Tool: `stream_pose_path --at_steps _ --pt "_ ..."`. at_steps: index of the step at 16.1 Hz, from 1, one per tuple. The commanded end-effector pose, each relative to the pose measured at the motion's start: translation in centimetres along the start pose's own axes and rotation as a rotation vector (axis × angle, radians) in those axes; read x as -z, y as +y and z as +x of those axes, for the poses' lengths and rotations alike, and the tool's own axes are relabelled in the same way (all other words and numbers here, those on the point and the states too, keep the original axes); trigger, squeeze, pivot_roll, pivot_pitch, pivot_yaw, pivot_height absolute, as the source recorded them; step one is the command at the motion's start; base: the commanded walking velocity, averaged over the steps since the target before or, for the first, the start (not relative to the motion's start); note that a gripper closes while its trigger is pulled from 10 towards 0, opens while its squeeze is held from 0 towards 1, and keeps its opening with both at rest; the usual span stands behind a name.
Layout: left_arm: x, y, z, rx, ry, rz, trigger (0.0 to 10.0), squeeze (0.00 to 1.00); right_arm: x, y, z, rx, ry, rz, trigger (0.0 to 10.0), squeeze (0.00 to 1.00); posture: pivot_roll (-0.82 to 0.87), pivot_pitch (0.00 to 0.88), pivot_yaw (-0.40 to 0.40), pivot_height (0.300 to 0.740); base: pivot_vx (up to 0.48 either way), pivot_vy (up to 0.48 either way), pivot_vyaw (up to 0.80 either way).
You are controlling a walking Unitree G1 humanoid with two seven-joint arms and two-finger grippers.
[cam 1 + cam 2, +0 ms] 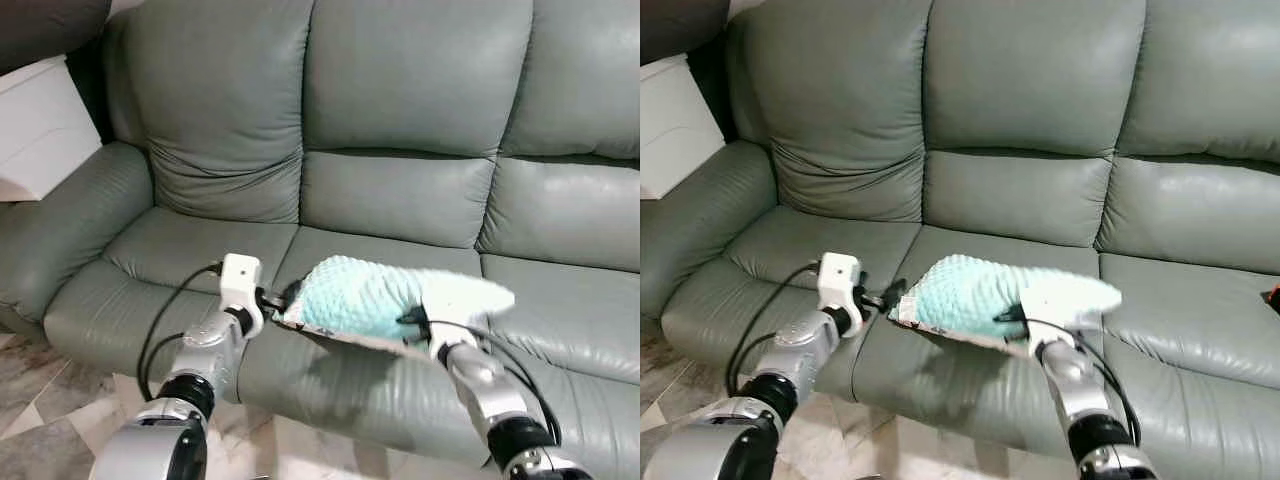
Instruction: Move the pillow to the sofa
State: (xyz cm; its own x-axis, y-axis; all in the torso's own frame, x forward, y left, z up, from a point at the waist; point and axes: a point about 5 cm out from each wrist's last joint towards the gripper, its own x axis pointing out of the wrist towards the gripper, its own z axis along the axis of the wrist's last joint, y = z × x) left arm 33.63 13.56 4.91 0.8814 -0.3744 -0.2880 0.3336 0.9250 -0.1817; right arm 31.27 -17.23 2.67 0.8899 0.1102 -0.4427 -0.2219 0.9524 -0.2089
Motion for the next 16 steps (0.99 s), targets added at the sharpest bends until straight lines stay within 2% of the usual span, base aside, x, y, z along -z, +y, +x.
stream_pose_path --at_steps 1,2,3,4,5,6,7,8,11,12,13,14,15,16 --pt "-0.7 0.8 -0.1 -0.040 -0.018 -0.005 10.0 0.00 -1.7 0.5 0.4 -0.032 -0.052 -0.023 0.0 0.00 -0.10 0.000 0.065 0.740 0.000 0.000 0.00" --pt "-0.9 0.9 0.0 -0.048 -0.026 -0.009 10.0 0.00 -1.8 0.3 0.6 -0.010 -0.037 -0.037 3.6 0.00 -0.10 0.000 0.061 0.740 0.000 0.000 0.00" --pt "-1.1 1.4 -0.2 -0.070 -0.033 -0.011 10.0 0.00 -1.8 1.0 0.7 -0.075 -0.023 -0.018 0.0 0.00 -0.10 0.000 0.066 0.740 0.000 0.000 0.00" --pt "-0.8 1.7 -0.4 -0.086 -0.029 -0.017 10.0 0.00 -1.7 1.3 0.7 -0.088 -0.022 -0.025 0.0 0.00 -0.10 0.000 0.066 0.740 0.000 0.000 0.00" --pt "-0.6 1.9 -0.5 -0.099 -0.028 -0.028 10.0 0.00 -1.7 0.7 0.7 -0.019 -0.018 -0.031 7.6 0.00 -0.10 0.000 0.066 0.740 0.000 0.000 0.00" --pt "-0.6 1.9 -0.5 -0.102 -0.027 -0.030 10.0 0.00 -1.7 0.5 0.7 -0.003 -0.017 -0.029 7.6 0.00 -0.11 0.000 0.067 0.740 0.000 0.000 0.00" --pt "-0.2 1.5 -0.5 -0.089 -0.010 -0.024 10.0 0.00 0.4 2.3 0.4 -0.183 0.110 -0.081 1.6 0.00 -0.11 0.000 0.070 0.740 0.000 0.000 0.00" --pt "0.1 1.3 -0.4 -0.075 0.010 -0.022 10.0 0.00 0.5 1.7 0.4 -0.133 0.109 -0.099 10.0 0.00 -0.12 0.000 0.071 0.740 0.000 0.000 0.00" --pt "0.7 0.4 -0.3 -0.026 0.027 -0.040 10.0 0.00 0.7 0.0 0.1 -0.027 0.095 -0.109 10.0 0.00 -0.13 0.000 0.075 0.740 0.000 0.000 0.00" --pt "0.7 0.0 -0.2 -0.001 0.023 -0.059 10.0 0.35 0.5 -1.0 0.0 0.051 0.068 -0.103 10.0 0.00 -0.13 0.000 0.075 0.740 0.000 0.000 0.00" --pt "0.5 -0.6 0.0 0.040 0.009 -0.062 10.0 1.00 -0.1 -1.4 -0.3 0.064 0.000 -0.007 10.0 0.00 -0.14 0.000 0.075 0.740 0.000 0.000 0.00" --pt "0.4 -0.9 0.1 0.067 0.009 -0.053 10.0 1.00 -0.2 -1.4 -0.4 0.075 -0.014 -0.011 10.0 1.00 -0.14 0.000 0.077 0.740 0.000 0.000 0.00" --pt "0.4 -1.1 0.2 0.074 0.011 -0.053 10.0 1.00 -0.3 -1.5 -0.5 0.085 -0.025 -0.002 10.0 1.00 -0.14 0.000 0.077 0.740 0.000 0.000 0.00" --pt "0.4 -1.2 0.3 0.074 0.016 -0.038 10.0 1.00 -1.6 -1.5 -0.6 0.101 -0.116 0.042 10.0 1.00 -0.14 0.000 0.079 0.740 0.000 0.000 0.00"
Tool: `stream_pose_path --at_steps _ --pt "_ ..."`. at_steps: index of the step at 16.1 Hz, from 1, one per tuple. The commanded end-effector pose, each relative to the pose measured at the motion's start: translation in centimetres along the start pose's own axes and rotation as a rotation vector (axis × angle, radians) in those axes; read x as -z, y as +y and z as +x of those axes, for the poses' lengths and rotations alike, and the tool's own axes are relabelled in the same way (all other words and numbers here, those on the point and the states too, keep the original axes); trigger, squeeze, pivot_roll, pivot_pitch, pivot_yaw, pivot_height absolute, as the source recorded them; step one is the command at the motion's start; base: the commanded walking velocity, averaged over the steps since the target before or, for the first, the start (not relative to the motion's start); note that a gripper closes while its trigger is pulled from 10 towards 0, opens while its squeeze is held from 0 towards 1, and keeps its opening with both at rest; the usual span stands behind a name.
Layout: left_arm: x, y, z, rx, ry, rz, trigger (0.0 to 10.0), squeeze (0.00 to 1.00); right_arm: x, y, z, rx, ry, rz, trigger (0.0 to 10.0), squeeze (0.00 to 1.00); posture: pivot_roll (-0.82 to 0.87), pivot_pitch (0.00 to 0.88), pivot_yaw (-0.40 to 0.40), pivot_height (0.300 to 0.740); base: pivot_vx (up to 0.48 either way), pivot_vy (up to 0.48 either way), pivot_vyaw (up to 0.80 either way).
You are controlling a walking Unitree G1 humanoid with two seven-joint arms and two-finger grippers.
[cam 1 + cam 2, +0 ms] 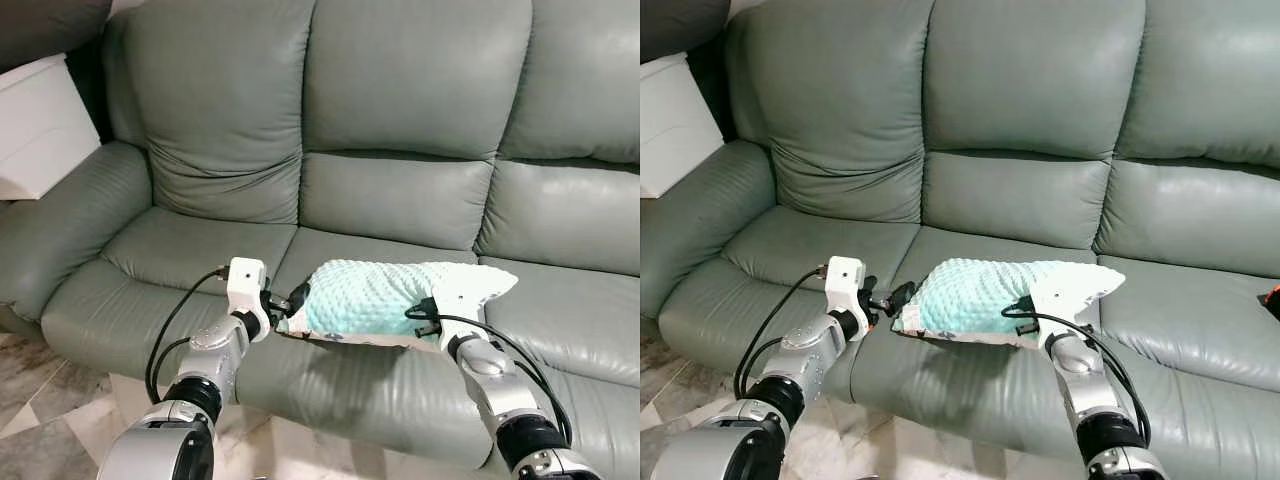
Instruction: Move the pillow to the sofa
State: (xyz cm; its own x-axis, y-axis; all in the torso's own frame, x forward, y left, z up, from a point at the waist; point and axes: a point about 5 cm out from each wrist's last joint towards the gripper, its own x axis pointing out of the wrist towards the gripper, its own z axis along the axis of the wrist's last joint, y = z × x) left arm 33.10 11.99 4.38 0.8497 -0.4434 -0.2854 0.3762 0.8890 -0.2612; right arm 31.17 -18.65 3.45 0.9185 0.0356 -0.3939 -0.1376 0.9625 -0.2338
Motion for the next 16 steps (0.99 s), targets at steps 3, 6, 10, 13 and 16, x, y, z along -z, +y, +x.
stream_pose_path --at_steps 3,6,10,13,16 --pt "0.0 0.1 0.0 -0.006 0.030 0.058 10.0 0.00 -3.0 -0.1 -0.2 0.034 -0.199 0.025 10.0 1.00 -0.15 0.000 0.081 0.740 0.000 0.000 0.00" --pt "0.1 0.1 -0.1 0.004 0.031 0.051 10.0 0.00 -3.5 -0.3 -0.7 0.055 -0.265 -0.010 10.0 1.00 -0.15 0.000 0.084 0.740 0.000 0.000 0.00" --pt "0.2 0.1 -0.1 0.005 0.035 0.053 10.0 0.00 -3.2 -0.2 -1.0 0.061 -0.268 -0.042 10.0 1.00 -0.15 0.000 0.086 0.740 0.000 0.000 0.00" --pt "0.3 0.0 -0.1 0.007 0.039 0.053 10.0 0.00 -2.3 -0.1 -0.9 0.057 -0.213 -0.035 10.0 1.00 -0.15 0.000 0.086 0.740 0.000 0.000 0.00" --pt "0.4 0.2 -0.2 0.005 0.043 0.053 10.0 0.00 -0.5 -0.2 -0.8 0.054 -0.100 -0.008 10.0 0.00 -0.15 0.000 0.083 0.740 0.000 0.000 0.00"
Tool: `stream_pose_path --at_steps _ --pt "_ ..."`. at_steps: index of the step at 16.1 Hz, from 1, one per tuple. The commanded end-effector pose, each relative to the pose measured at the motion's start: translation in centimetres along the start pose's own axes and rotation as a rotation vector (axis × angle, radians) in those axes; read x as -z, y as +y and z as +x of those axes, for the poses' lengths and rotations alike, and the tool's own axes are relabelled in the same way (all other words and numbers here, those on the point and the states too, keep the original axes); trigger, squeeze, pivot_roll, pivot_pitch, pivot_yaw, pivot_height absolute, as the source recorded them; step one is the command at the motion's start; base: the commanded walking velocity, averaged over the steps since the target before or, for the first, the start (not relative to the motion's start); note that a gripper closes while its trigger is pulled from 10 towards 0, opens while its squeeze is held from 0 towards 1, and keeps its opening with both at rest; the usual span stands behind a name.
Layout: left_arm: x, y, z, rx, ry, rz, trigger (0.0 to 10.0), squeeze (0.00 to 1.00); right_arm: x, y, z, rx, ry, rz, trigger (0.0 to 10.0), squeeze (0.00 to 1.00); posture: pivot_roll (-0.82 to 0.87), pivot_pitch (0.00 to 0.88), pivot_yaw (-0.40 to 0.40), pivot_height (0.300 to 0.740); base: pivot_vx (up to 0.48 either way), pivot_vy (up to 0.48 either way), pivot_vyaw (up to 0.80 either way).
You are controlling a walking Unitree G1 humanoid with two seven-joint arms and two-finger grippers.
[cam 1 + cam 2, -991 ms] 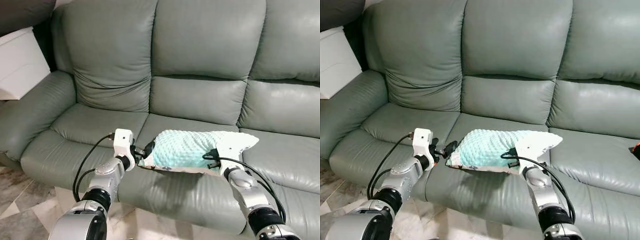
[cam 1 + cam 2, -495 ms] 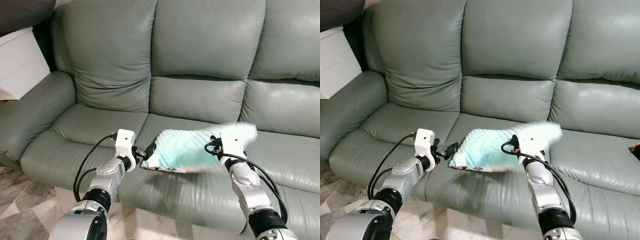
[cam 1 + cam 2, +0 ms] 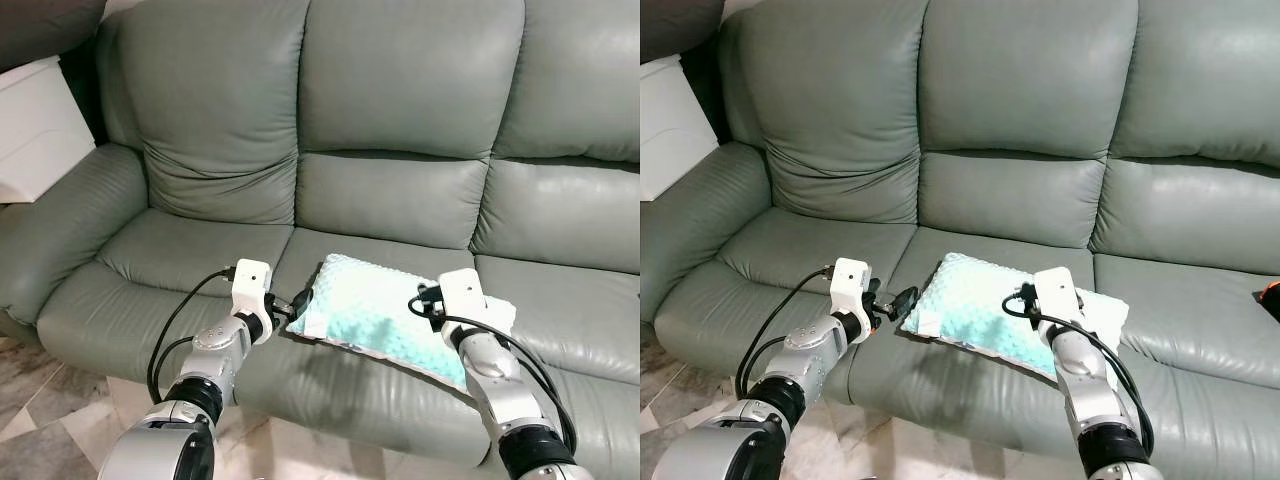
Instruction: Move the pillow to the sofa
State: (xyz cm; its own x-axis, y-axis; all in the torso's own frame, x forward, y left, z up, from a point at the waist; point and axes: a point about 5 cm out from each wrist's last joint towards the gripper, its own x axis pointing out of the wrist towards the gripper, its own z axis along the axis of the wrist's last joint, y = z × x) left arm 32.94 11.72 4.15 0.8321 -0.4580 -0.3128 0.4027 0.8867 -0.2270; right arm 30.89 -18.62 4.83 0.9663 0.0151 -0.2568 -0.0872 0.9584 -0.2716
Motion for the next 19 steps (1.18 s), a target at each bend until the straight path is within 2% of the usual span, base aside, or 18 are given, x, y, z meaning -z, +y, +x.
stream_pose_path --at_steps 1,2,3,4,5,10,14,17,19 --pt "0.4 0.6 -0.4 -0.015 0.019 0.014 10.0 0.00 1.6 -0.3 -0.3 0.014 0.085 0.019 10.0 0.00 -0.15 0.000 0.083 0.740 0.000 0.000 0.00" --pt "0.6 0.7 -0.5 -0.021 0.028 0.017 10.0 0.00 2.3 -0.9 -0.4 0.045 0.125 0.031 10.0 0.00 -0.15 0.000 0.082 0.740 0.000 0.000 0.00" --pt "0.8 0.8 -0.6 -0.026 0.037 0.018 10.0 0.00 2.6 -1.4 -0.5 0.062 0.142 0.047 10.0 0.72 -0.15 0.000 0.083 0.740 0.000 0.000 0.00" --pt "0.9 0.8 -0.6 -0.027 0.041 0.019 10.0 0.00 2.8 -1.9 -0.6 0.077 0.153 0.049 10.0 1.00 -0.15 0.000 0.084 0.740 0.000 0.000 0.00" --pt "1.0 0.8 -0.7 -0.022 0.047 0.021 10.0 0.00 3.0 -2.4 -0.6 0.100 0.169 0.052 10.0 1.00 -0.15 0.000 0.084 0.740 0.000 0.000 0.00" --pt "2.1 1.4 -1.3 -0.045 0.097 0.034 10.0 0.00 4.1 -2.4 -0.9 0.131 0.236 0.121 10.0 1.00 -0.15 0.000 0.081 0.740 0.000 0.000 0.00" --pt "2.4 1.5 -1.4 -0.050 0.126 0.049 10.0 0.00 5.0 -3.2 -1.2 0.177 0.296 0.108 10.0 1.00 -0.16 0.000 0.080 0.740 0.000 0.000 0.00" --pt "2.5 0.6 -0.9 -0.017 0.140 0.057 10.0 0.00 5.4 -3.6 -1.5 0.189 0.312 0.114 10.0 1.00 -0.16 0.010 0.083 0.740 0.000 0.000 0.00" --pt "2.5 0.3 -0.7 -0.012 0.156 0.077 10.0 0.00 5.4 -3.2 -1.6 0.182 0.307 0.118 10.0 1.00 -0.17 0.032 0.083 0.740 0.000 0.000 0.00"
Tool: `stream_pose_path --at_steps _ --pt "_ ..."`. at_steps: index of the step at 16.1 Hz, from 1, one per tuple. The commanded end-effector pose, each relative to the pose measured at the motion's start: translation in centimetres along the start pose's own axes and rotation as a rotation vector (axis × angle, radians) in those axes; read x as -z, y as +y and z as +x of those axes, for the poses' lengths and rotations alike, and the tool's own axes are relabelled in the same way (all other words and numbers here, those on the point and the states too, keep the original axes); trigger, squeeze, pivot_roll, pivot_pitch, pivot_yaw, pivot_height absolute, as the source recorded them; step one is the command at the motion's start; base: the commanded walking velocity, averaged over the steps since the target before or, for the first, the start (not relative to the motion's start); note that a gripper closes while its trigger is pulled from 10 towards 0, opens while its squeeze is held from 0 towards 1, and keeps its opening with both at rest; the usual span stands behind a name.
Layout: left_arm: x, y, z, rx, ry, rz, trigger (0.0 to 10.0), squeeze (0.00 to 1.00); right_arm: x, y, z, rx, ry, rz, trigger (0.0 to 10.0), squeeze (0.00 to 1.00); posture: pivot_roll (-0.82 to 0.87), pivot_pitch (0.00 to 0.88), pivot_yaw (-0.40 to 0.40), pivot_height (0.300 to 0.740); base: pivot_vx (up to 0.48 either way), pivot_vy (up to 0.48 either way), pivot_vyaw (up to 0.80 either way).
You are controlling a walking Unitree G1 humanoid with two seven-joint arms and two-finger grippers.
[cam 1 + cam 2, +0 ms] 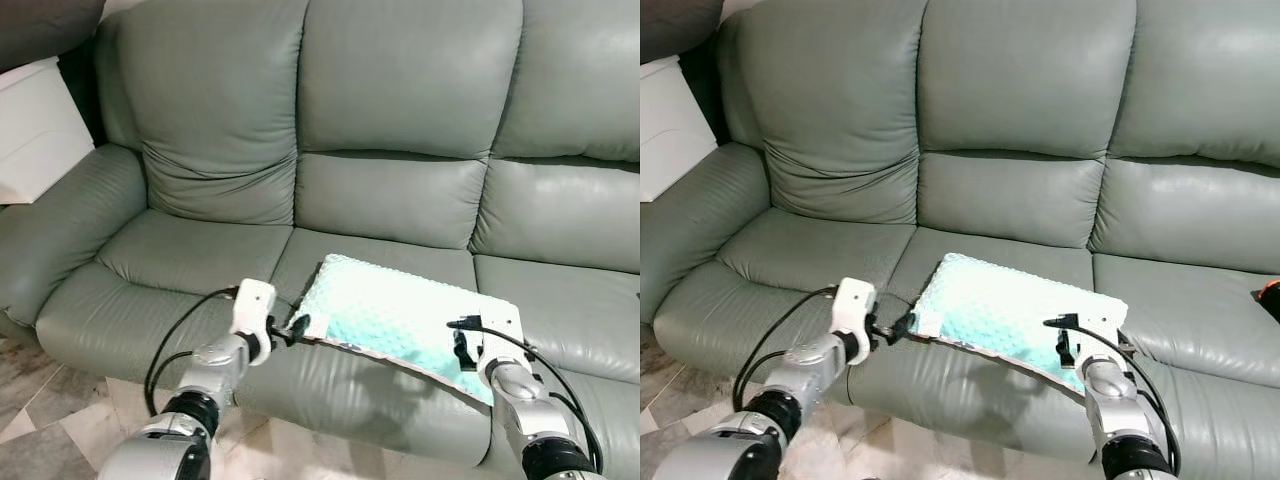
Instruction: Move the pillow to the sofa
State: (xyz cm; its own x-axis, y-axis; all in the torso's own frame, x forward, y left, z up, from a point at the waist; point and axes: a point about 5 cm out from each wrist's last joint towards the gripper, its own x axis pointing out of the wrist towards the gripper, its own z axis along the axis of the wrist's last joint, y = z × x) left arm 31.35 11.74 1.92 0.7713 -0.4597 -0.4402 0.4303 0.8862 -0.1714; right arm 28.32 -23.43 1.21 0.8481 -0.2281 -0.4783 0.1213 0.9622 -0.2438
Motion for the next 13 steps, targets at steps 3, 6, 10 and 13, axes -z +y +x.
stream_pose_path --at_steps 3,6,10,13 --pt "0.9 0.4 -0.4 -0.001 0.031 0.002 10.0 0.00 0.5 1.3 -0.9 -0.032 -0.031 0.009 10.0 0.55 -0.17 0.082 0.089 0.740 0.000 0.000 0.00" --pt "2.0 0.2 -0.8 0.008 0.033 -0.017 10.0 0.00 0.7 2.1 -1.8 -0.060 -0.054 0.020 10.0 0.00 -0.18 0.127 0.088 0.740 0.000 0.000 0.00" --pt "1.9 0.0 -0.7 -0.002 0.019 -0.054 10.0 0.00 1.0 2.2 -2.4 -0.075 -0.043 -0.008 10.0 0.00 -0.18 0.149 0.074 0.740 0.000 0.000 -0.80" --pt "2.2 0.2 -0.9 -0.014 0.011 -0.069 10.0 0.00 1.0 2.2 -2.7 -0.082 -0.034 -0.017 10.0 0.00 -0.19 0.154 0.070 0.740 0.000 0.000 -0.80"
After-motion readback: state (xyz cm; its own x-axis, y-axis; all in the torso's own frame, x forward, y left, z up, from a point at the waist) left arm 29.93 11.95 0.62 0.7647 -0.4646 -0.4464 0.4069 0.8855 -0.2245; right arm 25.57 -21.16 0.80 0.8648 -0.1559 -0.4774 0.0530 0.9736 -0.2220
